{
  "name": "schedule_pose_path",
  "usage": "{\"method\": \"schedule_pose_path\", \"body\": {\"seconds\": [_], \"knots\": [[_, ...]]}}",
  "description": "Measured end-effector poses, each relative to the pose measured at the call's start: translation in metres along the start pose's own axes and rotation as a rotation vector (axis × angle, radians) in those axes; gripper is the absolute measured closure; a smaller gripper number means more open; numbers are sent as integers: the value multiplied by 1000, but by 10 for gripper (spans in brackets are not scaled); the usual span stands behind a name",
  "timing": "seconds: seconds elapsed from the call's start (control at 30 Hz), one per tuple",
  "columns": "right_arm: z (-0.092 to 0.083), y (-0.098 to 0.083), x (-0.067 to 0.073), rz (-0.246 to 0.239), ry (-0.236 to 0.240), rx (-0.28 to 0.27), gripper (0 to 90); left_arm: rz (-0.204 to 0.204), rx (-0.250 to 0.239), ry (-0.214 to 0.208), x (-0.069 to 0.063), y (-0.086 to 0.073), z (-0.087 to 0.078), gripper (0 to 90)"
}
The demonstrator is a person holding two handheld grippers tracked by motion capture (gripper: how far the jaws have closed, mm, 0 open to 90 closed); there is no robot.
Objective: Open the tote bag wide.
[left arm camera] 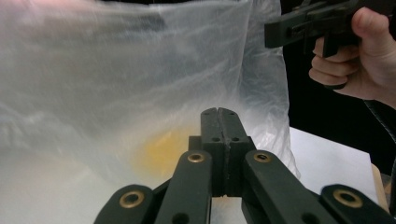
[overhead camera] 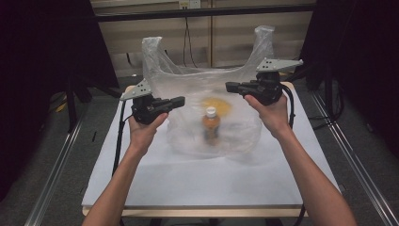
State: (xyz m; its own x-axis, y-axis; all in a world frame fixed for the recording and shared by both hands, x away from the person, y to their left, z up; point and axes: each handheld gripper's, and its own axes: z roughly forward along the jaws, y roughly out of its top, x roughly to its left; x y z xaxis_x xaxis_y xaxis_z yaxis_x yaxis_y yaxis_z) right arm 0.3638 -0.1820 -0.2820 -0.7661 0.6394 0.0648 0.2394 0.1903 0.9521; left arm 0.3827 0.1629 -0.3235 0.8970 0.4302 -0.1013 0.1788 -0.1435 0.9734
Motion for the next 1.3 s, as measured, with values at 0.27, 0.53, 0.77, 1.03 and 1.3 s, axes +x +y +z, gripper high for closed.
{"method": "schedule_pose_path", "body": {"seconds": [0.27,0.53,0.77,1.03,1.3], "knots": [[6,19,-3,1,-2,-13,900,15,-10,-7,5,24,5,900],[10,38,-11,16,-23,-28,900,10,-56,-2,17,43,6,900],[17,55,-19,11,-62,0,900,-2,-66,29,31,68,11,900],[28,65,-21,-1,-119,58,900,26,27,80,36,91,26,900],[36,55,-25,18,-113,117,900,33,146,71,43,75,42,900]]}}
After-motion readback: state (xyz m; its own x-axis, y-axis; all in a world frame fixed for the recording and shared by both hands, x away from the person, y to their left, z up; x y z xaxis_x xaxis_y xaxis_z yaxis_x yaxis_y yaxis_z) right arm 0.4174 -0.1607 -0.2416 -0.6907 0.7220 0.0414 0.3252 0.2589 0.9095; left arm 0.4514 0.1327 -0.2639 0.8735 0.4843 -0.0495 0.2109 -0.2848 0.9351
